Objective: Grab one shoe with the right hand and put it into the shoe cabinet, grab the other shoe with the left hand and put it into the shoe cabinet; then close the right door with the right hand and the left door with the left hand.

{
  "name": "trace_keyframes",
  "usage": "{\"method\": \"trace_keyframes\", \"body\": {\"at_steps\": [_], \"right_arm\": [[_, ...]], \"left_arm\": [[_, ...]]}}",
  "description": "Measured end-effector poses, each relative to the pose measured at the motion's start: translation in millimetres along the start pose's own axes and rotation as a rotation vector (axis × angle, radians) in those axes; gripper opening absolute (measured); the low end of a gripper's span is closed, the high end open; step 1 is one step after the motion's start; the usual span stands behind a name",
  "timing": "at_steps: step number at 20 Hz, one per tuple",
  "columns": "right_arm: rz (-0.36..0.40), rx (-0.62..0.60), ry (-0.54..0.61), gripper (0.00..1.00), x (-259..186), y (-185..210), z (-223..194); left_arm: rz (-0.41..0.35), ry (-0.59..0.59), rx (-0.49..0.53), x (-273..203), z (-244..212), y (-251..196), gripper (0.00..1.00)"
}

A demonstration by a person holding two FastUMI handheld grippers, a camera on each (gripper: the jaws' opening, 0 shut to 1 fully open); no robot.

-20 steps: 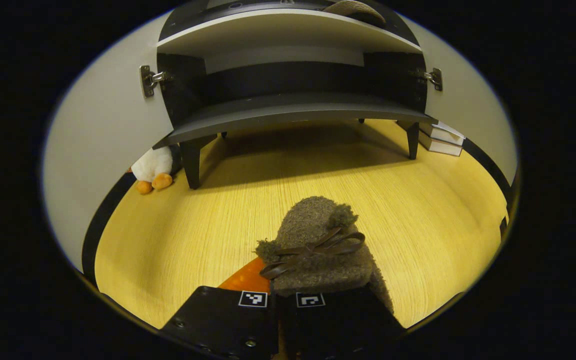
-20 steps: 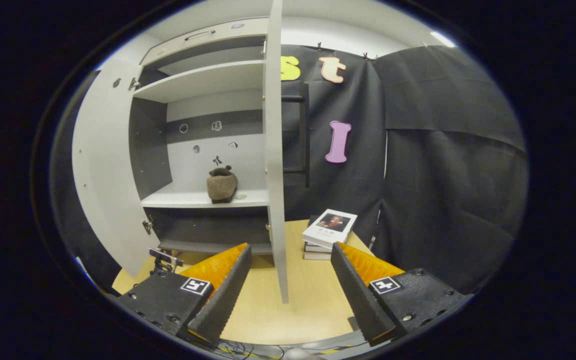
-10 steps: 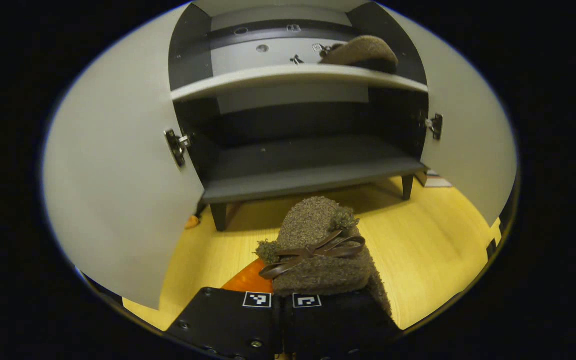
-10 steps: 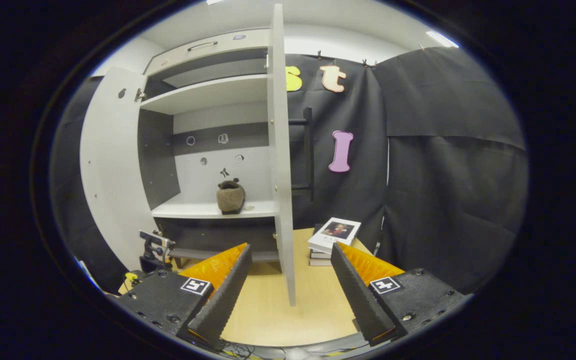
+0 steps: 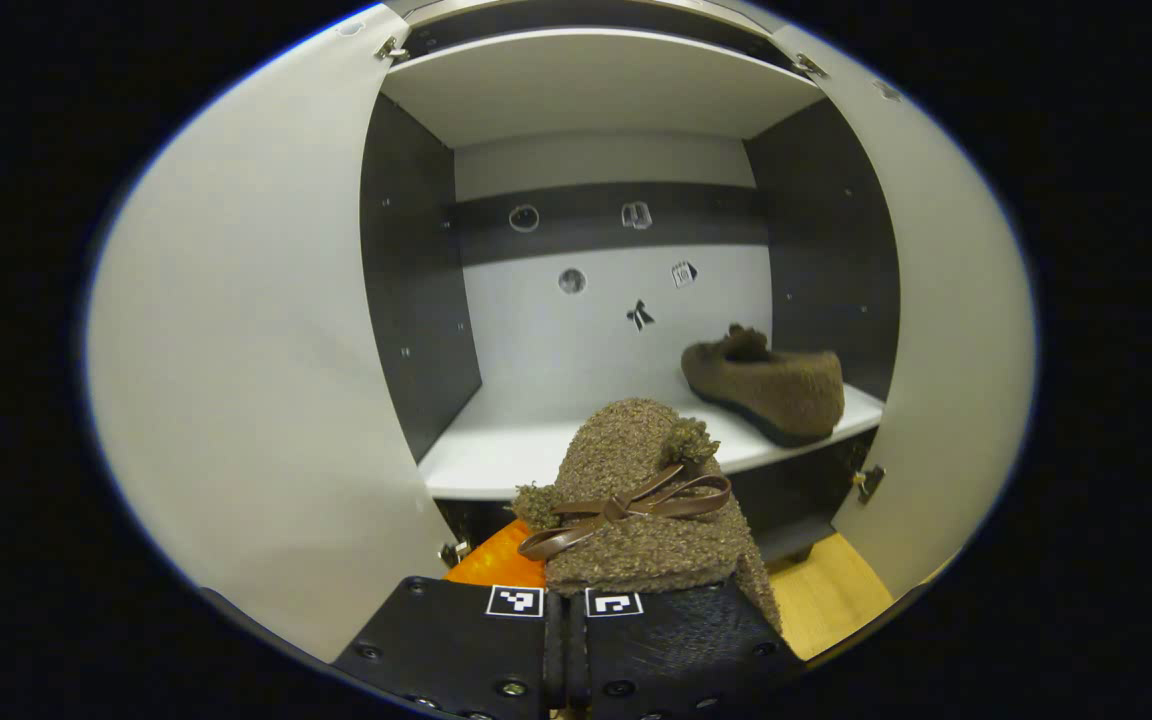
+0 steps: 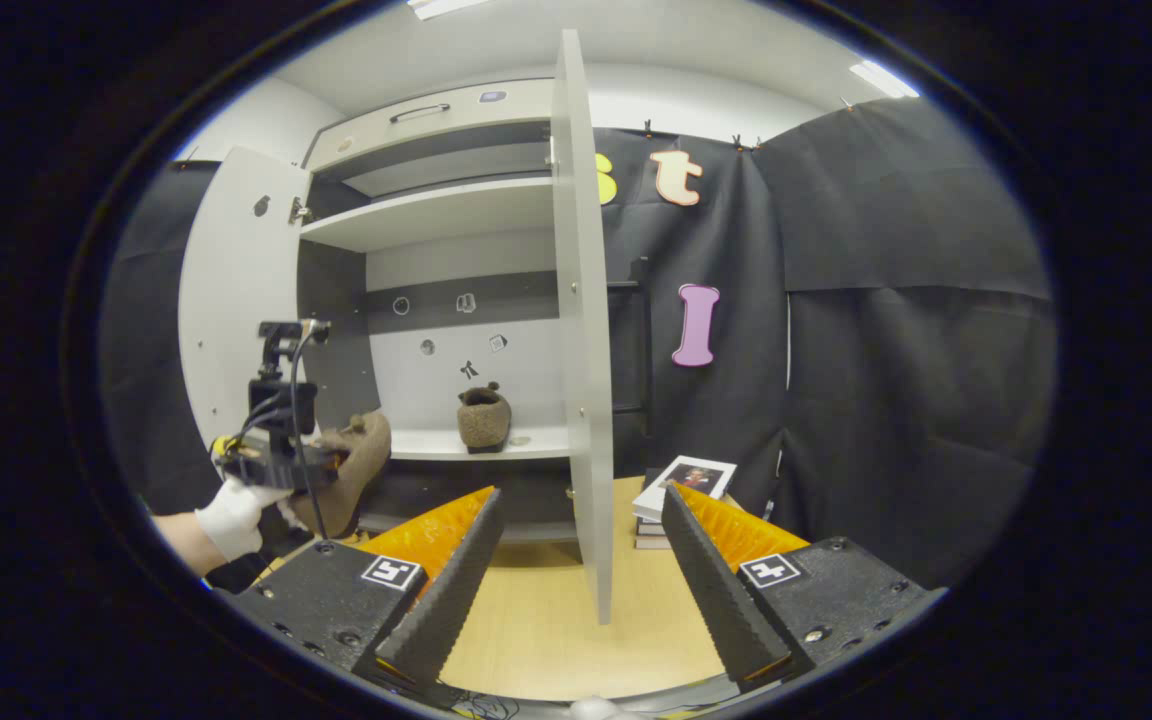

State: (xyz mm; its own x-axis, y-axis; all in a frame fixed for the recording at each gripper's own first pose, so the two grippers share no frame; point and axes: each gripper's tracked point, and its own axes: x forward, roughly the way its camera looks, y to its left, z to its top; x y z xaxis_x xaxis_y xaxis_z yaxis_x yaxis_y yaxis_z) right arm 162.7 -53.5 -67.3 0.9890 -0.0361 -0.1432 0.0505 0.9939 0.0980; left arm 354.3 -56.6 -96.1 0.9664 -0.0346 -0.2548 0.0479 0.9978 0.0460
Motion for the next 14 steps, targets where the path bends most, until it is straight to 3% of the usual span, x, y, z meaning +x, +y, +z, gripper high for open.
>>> {"method": "trace_keyframes", "body": {"at_steps": [6, 14], "right_arm": [[0.022, -0.005, 0.017, 1.00, 8.9, 0.2, -3.0], [0.011, -0.007, 0.031, 1.00, 9.0, -14.0, -0.8]], "left_arm": [[0.028, -0.072, 0.051, 68.7, 74.7, 1.9, 0.01], [0.077, 0.029, 0.066, 164.9, 67.3, -9.2, 0.01]]}}
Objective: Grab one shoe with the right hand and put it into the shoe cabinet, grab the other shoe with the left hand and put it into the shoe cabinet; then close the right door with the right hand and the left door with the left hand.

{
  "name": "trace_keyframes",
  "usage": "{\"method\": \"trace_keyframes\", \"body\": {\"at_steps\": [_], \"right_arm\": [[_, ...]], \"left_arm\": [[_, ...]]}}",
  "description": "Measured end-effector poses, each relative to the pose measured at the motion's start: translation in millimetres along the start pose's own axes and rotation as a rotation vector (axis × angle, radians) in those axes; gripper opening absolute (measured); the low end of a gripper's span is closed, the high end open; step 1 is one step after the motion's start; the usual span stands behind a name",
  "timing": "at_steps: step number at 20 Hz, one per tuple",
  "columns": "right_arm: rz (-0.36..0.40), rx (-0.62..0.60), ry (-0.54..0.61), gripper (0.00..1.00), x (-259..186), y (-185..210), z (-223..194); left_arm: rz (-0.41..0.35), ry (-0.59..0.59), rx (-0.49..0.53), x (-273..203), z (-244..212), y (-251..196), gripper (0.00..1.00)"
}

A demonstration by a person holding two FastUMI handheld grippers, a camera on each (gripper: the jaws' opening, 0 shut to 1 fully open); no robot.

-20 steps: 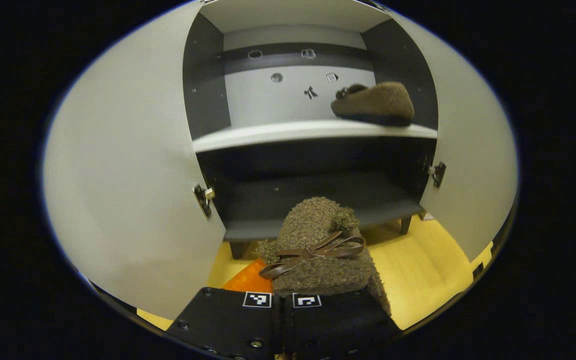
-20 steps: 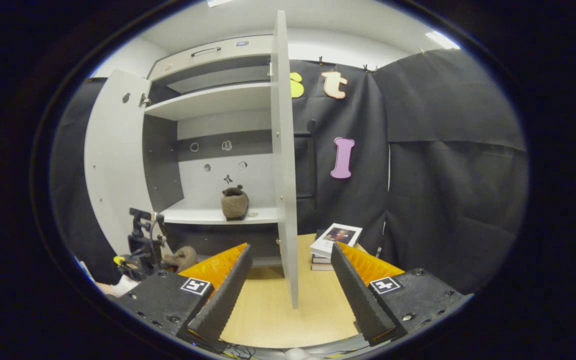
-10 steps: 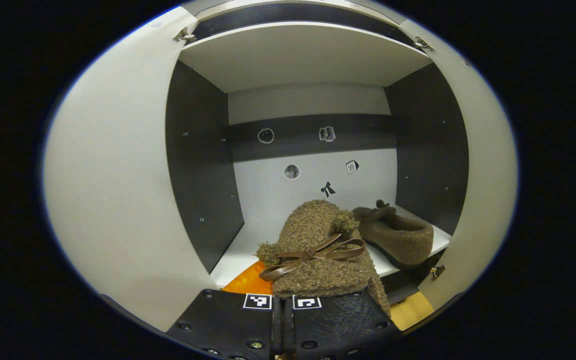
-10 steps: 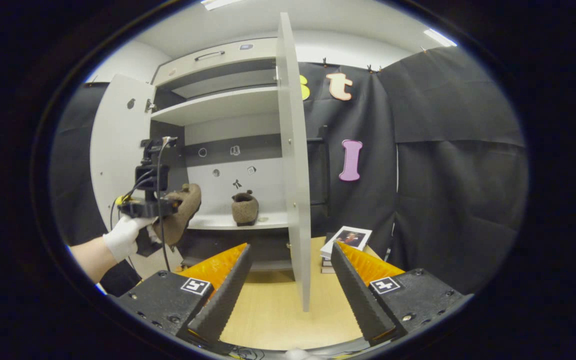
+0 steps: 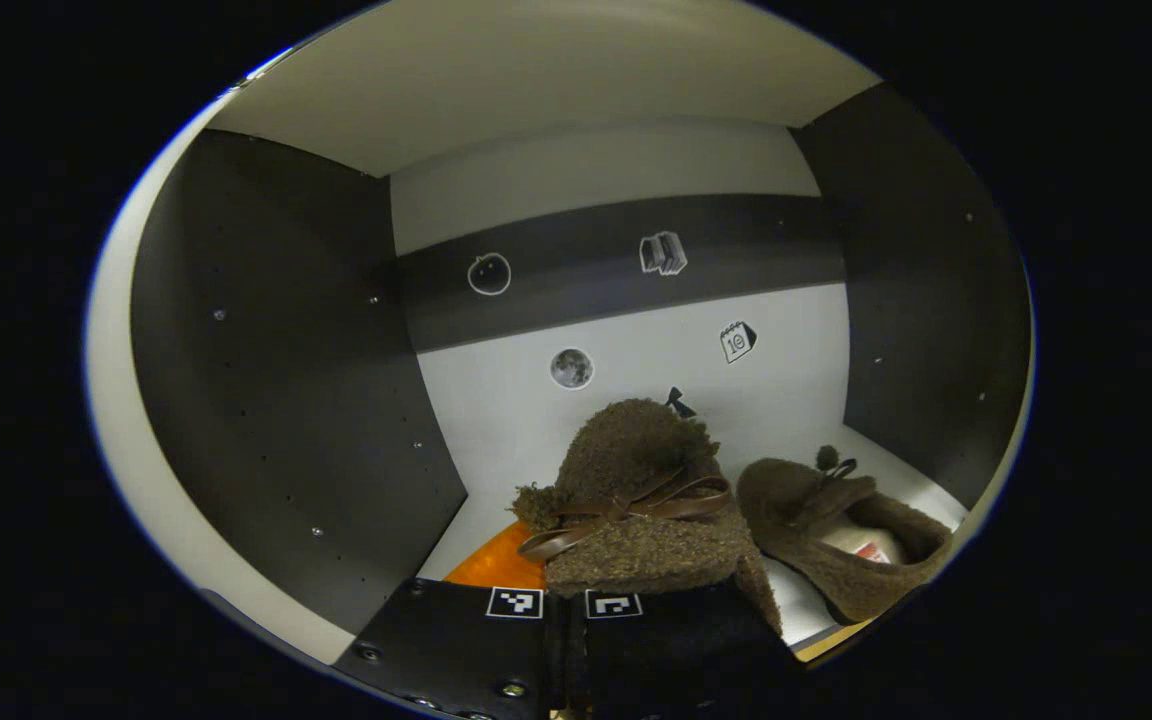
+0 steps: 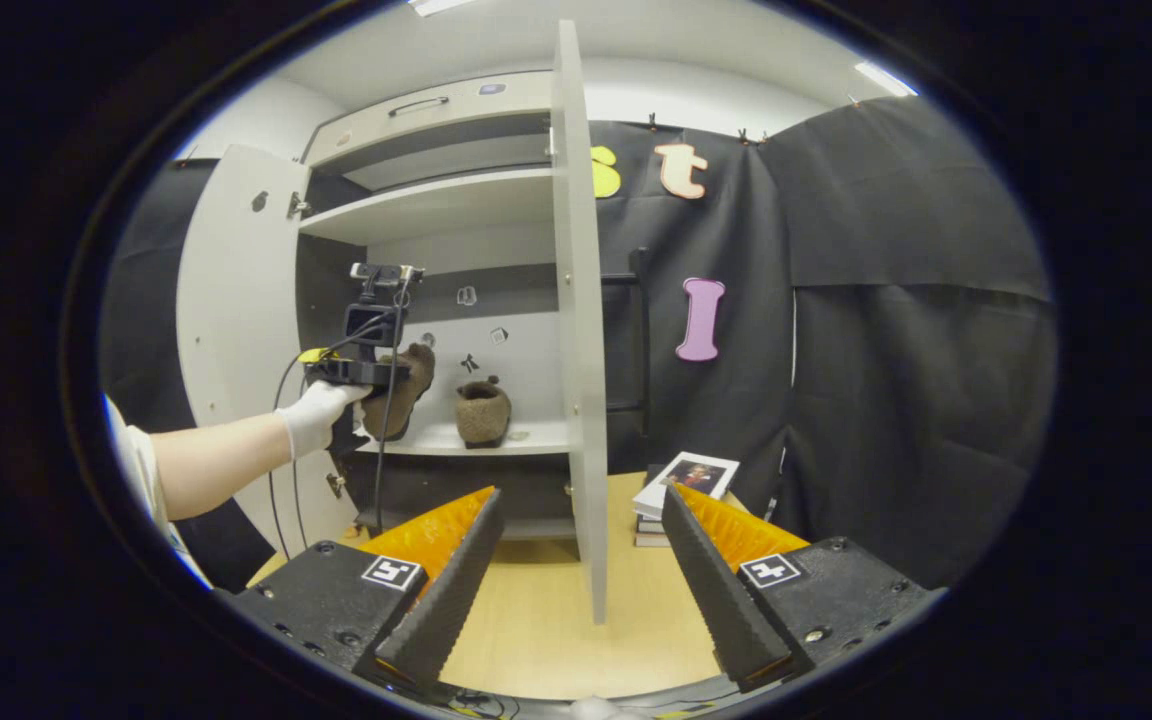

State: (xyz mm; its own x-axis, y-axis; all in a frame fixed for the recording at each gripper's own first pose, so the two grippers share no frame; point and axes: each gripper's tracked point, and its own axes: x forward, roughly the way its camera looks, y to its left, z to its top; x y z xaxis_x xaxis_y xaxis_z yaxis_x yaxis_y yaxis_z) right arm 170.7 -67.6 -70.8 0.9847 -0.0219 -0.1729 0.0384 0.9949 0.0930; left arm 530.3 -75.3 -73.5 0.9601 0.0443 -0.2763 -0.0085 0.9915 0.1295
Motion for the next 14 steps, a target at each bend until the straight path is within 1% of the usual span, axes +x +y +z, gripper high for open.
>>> {"method": "trace_keyframes", "body": {"at_steps": [2, 3, 4, 5, 6, 7, 8, 10, 11, 12, 14], "right_arm": [[0.000, 0.010, 0.002, 0.99, 0.7, -2.0, 2.5], [-0.003, 0.007, 0.000, 1.00, 0.8, -4.6, 3.5], [-0.007, 0.003, -0.001, 0.99, 0.0, -6.5, 5.2], [-0.008, 0.001, -0.004, 0.99, 0.0, -7.4, 6.4], [-0.005, 0.003, -0.006, 1.00, -0.5, -5.8, 8.8], [0.000, 0.006, -0.005, 1.00, -0.3, -5.0, 9.2], [0.005, 0.008, -0.007, 1.00, -0.5, -3.0, 10.7], [0.013, 0.008, -0.006, 1.00, 1.2, -1.9, 10.8], [0.019, 0.009, -0.006, 1.00, 1.0, -0.6, 11.2], [0.022, 0.009, -0.003, 1.00, 1.5, 0.3, 10.8], [0.018, 0.002, 0.002, 1.00, 1.9, 0.0, 9.5]], "left_arm": [[-0.015, 0.086, -0.040, 14.5, -20.2, -6.2, 0.01], [-0.022, 0.129, -0.052, 21.1, -31.2, -8.3, 0.01], [-0.023, 0.177, -0.057, 25.8, -42.6, -8.2, 0.01], [-0.018, 0.220, -0.062, 28.6, -53.0, -6.6, 0.10], [-0.012, 0.257, -0.068, 30.2, -60.8, -4.2, 0.01], [-0.008, 0.296, -0.074, 31.8, -68.2, -2.4, 0.01], [-0.016, 0.293, -0.078, 32.1, -64.8, -2.6, 0.02], [-0.032, 0.341, -0.070, 28.7, -67.9, -3.4, 0.03], [-0.033, 0.343, -0.058, 29.0, -66.3, -2.4, 0.00], [-0.040, 0.346, -0.061, 28.6, -66.1, -3.0, 0.08], [-0.070, 0.341, -0.070, 21.7, -61.7, -8.0, 0.15]]}}
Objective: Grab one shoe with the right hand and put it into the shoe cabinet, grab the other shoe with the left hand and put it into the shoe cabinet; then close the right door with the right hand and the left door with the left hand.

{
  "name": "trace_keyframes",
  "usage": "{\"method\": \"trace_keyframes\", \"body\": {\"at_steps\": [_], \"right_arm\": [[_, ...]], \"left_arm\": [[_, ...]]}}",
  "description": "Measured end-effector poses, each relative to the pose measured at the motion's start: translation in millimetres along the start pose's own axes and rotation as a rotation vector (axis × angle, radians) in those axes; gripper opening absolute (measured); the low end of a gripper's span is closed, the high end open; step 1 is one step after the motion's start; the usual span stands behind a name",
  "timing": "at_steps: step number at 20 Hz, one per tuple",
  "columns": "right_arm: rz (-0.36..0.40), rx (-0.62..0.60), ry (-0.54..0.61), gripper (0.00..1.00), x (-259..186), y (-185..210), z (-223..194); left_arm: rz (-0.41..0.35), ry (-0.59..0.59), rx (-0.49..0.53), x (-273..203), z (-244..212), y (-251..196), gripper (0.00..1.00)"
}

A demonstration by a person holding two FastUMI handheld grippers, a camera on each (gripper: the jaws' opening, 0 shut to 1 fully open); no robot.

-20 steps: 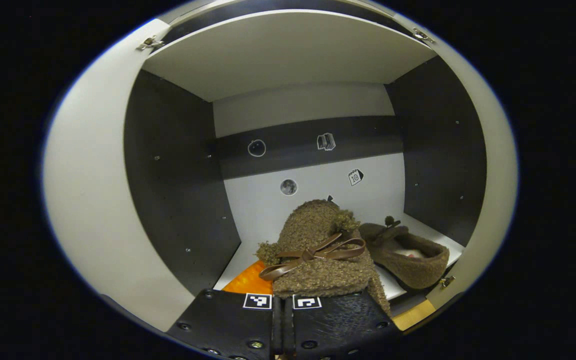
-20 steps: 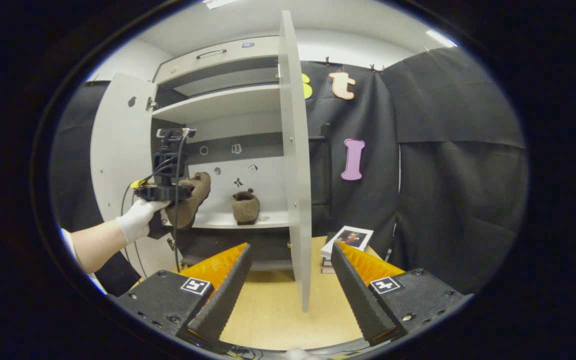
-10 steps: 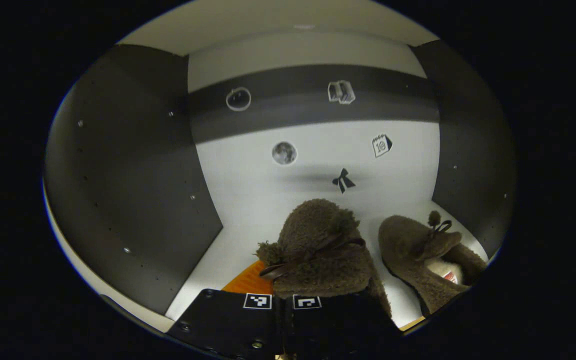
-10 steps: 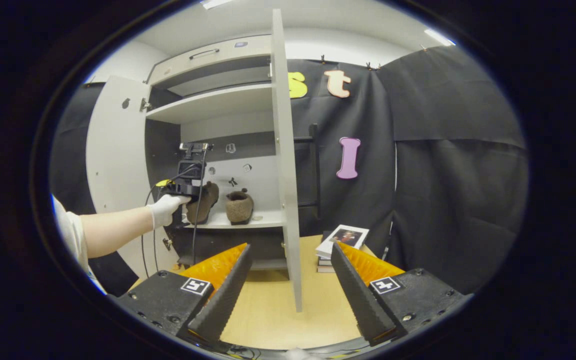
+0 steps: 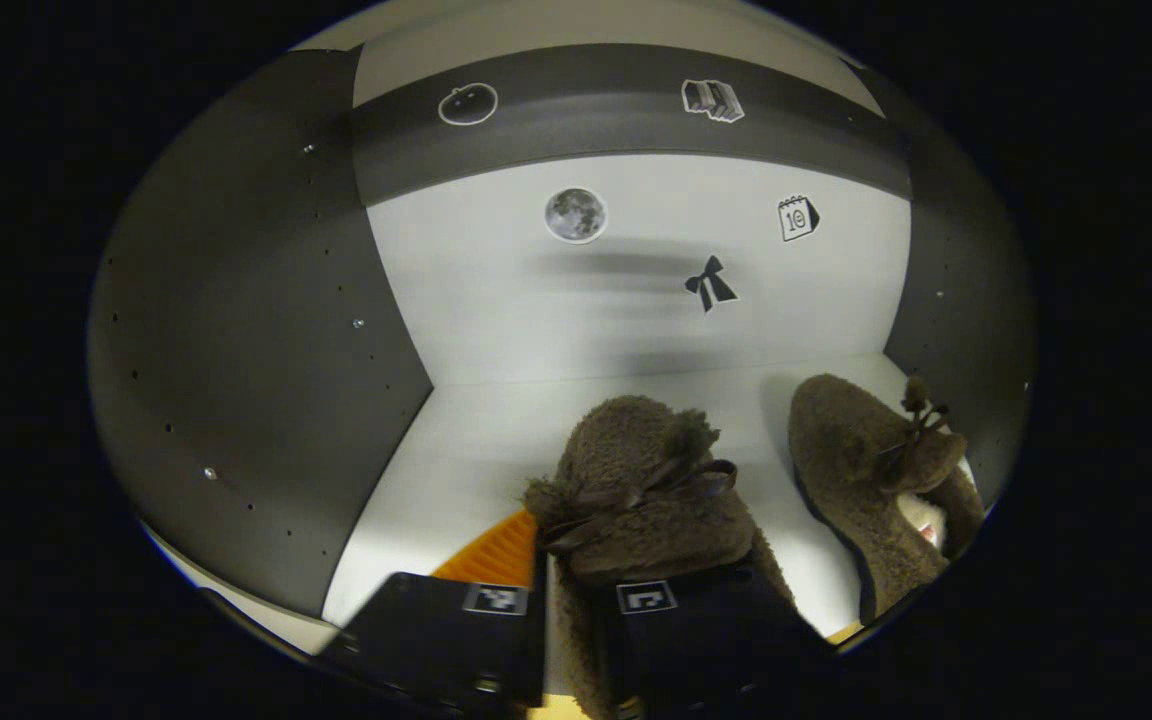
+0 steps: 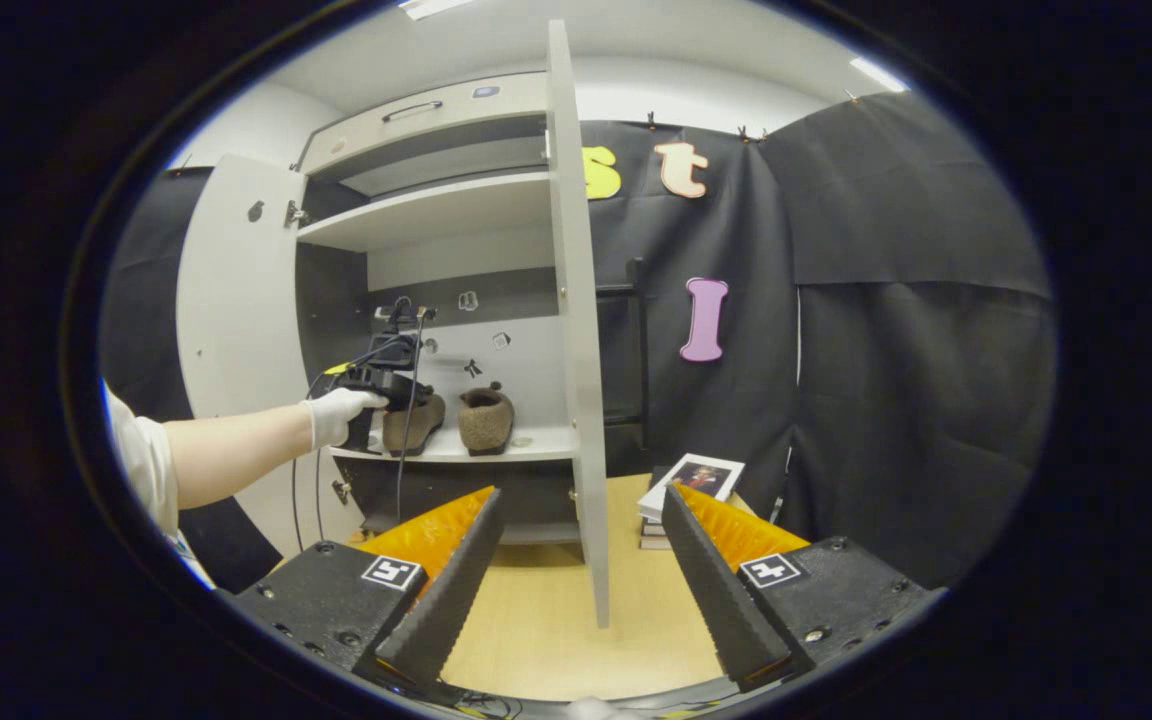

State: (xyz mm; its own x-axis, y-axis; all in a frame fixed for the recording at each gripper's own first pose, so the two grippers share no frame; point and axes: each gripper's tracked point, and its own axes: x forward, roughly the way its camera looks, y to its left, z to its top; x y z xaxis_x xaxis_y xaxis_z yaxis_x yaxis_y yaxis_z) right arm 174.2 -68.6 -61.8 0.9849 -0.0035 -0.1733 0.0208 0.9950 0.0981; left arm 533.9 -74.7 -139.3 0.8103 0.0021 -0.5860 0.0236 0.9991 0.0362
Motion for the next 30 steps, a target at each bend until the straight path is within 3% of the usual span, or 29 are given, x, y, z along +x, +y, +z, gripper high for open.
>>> {"method": "trace_keyframes", "body": {"at_steps": [2, 5, 7, 12, 17, 18, 19, 25, 30], "right_arm": [[0.009, 0.005, 0.003, 1.00, -0.5, 1.7, -1.2], [0.017, 0.011, 0.007, 1.00, -2.7, 4.9, -2.0], [0.020, 0.008, -0.001, 1.00, -4.8, 6.7, 0.1], [0.027, -0.014, -0.041, 1.00, -17.2, 13.3, 9.5], [0.038, -0.029, -0.077, 1.00, -39.1, 25.2, 17.4], [0.041, -0.028, -0.084, 1.00, -44.2, 28.0, 18.5], [0.046, -0.028, -0.089, 1.00, -49.8, 32.0, 19.0], [0.059, -0.036, -0.125, 1.00, -83.1, 52.0, 26.2], [0.059, -0.045, -0.146, 1.00, -108.3, 66.6, 24.2]], "left_arm": [[-0.029, -0.021, -0.005, -6.8, 4.2, -4.5, 0.45], [-0.037, -0.051, -0.002, -23.5, 9.1, 0.6, 1.00], [-0.016, -0.082, 0.021, -38.4, 12.7, 9.4, 0.94], [-0.040, -0.192, 0.038, -95.1, 17.8, 6.8, 0.97], [-0.059, -0.386, 0.035, -189.2, 28.8, 6.6, 1.00], [-0.068, -0.421, 0.029, -210.0, 28.5, 7.6, 0.96], [-0.076, -0.453, 0.023, -234.2, 27.3, 8.2, 1.00], [-0.128, -0.576, -0.001, -352.8, -2.9, 17.7, 0.96], [-0.124, -0.597, -0.021, -421.4, -48.7, 43.4, 0.96]]}}
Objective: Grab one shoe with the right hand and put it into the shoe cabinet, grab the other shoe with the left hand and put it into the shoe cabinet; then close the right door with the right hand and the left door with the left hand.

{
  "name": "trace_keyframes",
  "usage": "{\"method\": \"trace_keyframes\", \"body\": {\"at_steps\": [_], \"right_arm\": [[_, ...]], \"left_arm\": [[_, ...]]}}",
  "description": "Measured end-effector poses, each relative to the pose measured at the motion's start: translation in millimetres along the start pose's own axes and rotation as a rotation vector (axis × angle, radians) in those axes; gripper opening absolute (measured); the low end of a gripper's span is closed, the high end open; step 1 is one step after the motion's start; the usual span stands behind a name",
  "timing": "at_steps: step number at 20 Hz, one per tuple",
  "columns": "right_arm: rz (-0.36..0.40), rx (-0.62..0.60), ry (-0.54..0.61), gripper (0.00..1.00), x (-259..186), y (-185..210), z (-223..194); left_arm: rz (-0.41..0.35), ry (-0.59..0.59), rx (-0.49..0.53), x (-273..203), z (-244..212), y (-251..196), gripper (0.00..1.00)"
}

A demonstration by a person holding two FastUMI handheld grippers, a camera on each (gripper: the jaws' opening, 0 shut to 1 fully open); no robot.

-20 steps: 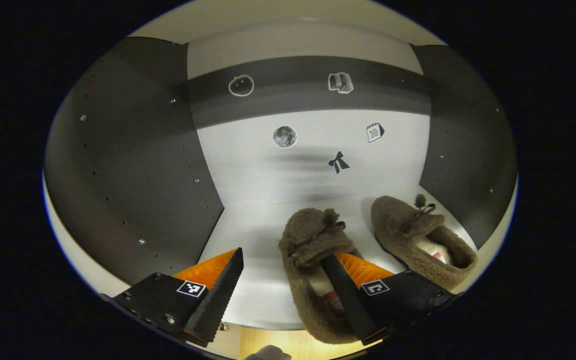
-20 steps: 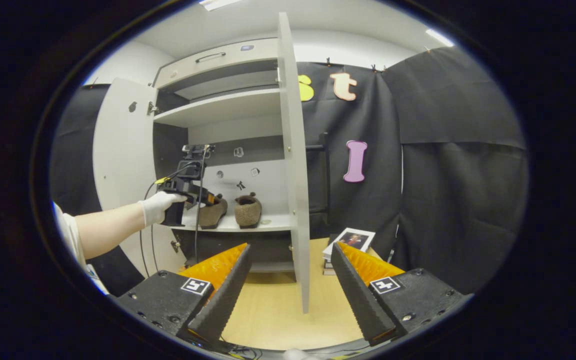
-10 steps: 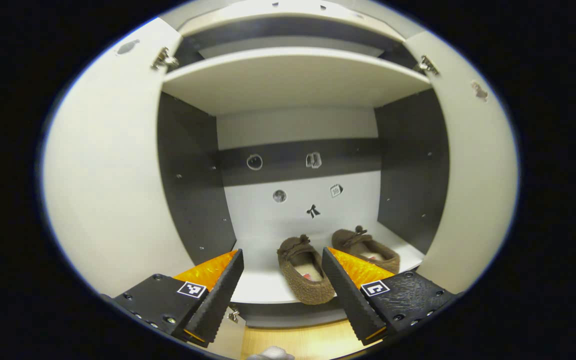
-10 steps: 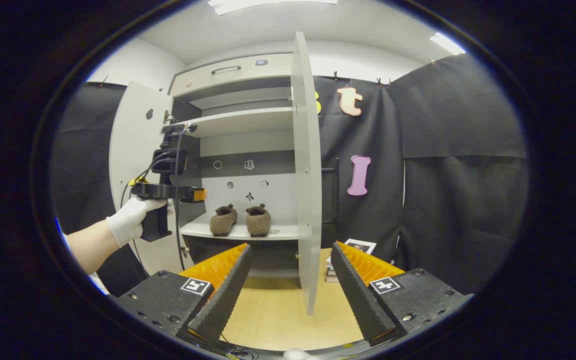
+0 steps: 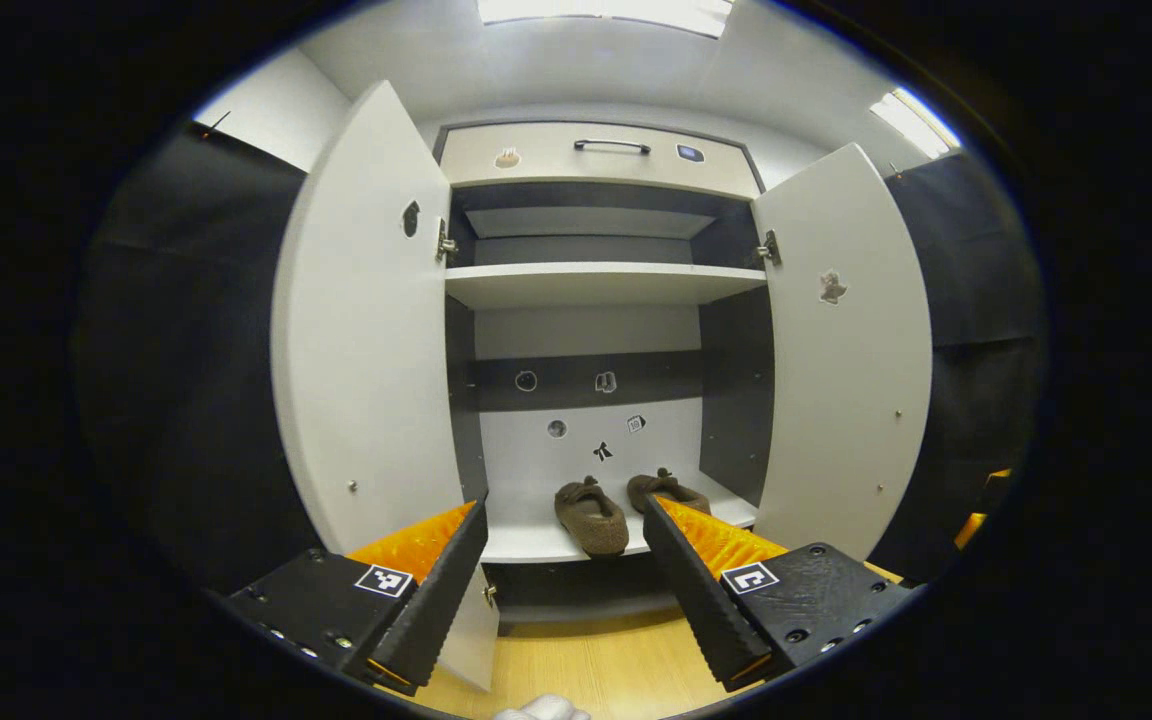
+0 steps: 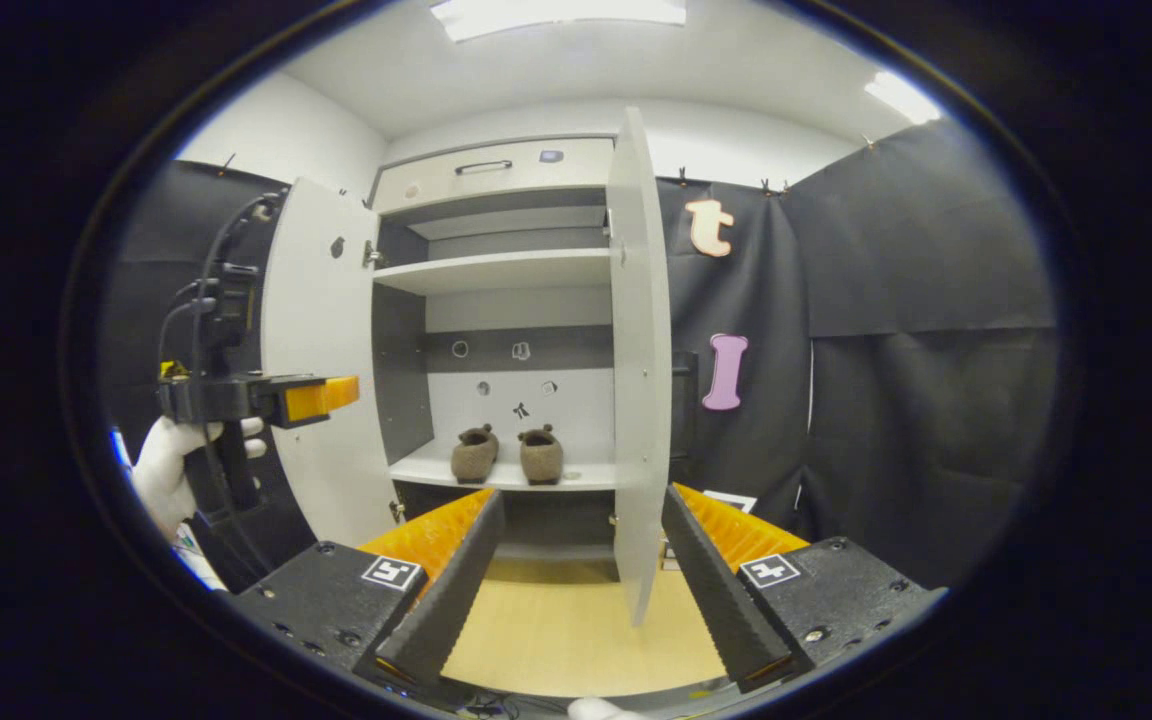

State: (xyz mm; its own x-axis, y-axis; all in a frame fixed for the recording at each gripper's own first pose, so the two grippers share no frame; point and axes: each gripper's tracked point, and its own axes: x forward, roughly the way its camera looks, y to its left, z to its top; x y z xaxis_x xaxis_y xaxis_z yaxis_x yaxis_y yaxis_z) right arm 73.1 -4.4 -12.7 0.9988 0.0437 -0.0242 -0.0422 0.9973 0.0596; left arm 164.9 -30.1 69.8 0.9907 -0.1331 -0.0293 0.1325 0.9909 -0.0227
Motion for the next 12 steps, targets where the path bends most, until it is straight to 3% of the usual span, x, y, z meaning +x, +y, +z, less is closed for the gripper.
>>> {"method": "trace_keyframes", "body": {"at_steps": [5, 12], "right_arm": [[-0.005, -0.004, 0.006, 1.00, -19.9, 9.2, -7.6], [-0.023, -0.003, 0.040, 1.00, -30.8, 5.6, -26.1]], "left_arm": [[0.029, -0.016, -0.014, -65.5, -14.6, 16.5, 0.96], [0.067, 0.058, -0.028, -142.9, -60.8, 21.3, 0.96]]}}
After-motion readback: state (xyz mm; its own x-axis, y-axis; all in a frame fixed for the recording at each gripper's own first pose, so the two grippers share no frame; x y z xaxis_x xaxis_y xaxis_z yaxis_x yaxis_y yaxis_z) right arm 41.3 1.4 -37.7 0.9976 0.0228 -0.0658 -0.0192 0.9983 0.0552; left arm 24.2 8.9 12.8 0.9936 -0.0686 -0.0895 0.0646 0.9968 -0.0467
